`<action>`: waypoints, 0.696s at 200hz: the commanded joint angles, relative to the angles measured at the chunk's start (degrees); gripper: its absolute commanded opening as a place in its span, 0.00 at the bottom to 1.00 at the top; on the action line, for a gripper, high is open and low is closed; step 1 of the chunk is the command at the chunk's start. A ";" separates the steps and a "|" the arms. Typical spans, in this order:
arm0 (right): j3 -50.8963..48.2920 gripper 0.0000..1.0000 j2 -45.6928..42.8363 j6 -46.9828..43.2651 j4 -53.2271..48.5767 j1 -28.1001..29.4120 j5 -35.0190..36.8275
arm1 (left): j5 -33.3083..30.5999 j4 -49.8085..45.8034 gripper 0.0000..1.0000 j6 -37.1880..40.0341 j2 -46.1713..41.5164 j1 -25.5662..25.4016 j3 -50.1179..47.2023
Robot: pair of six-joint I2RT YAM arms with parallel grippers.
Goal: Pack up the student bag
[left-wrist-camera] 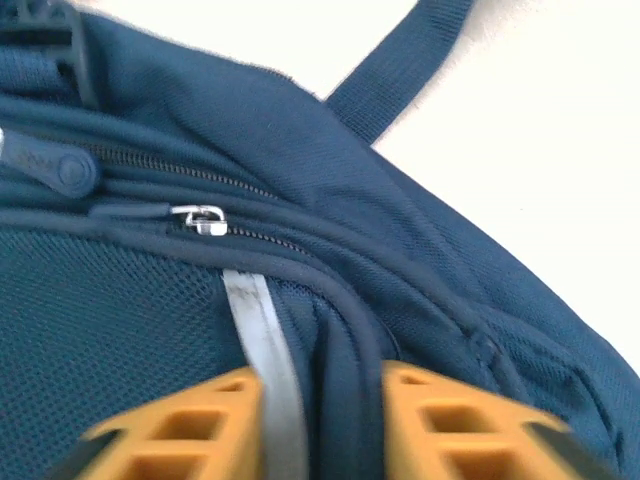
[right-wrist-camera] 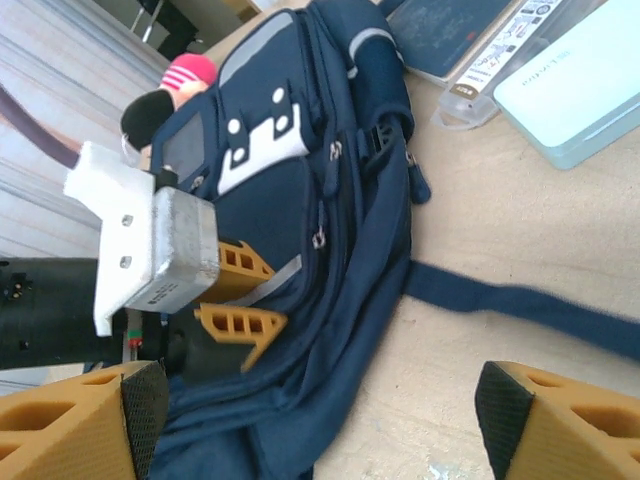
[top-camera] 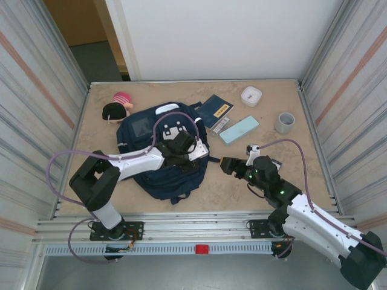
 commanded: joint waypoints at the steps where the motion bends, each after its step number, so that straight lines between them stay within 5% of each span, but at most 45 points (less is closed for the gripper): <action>1: -0.45 0.82 0.55 -1.44 -1.88 -1.82 -4.08 | -0.45 0.88 0.07 0.66 -5.42 0.59 -1.18; 56: -0.36 0.83 7.23 -5.12 6.77 -9.12 -19.98 | 18.52 -5.89 0.02 8.86 -22.18 4.84 -0.75; 139: 6.17 0.78 25.30 -21.98 15.64 -10.78 -34.96 | 49.78 -18.14 0.00 14.80 -35.22 24.73 1.97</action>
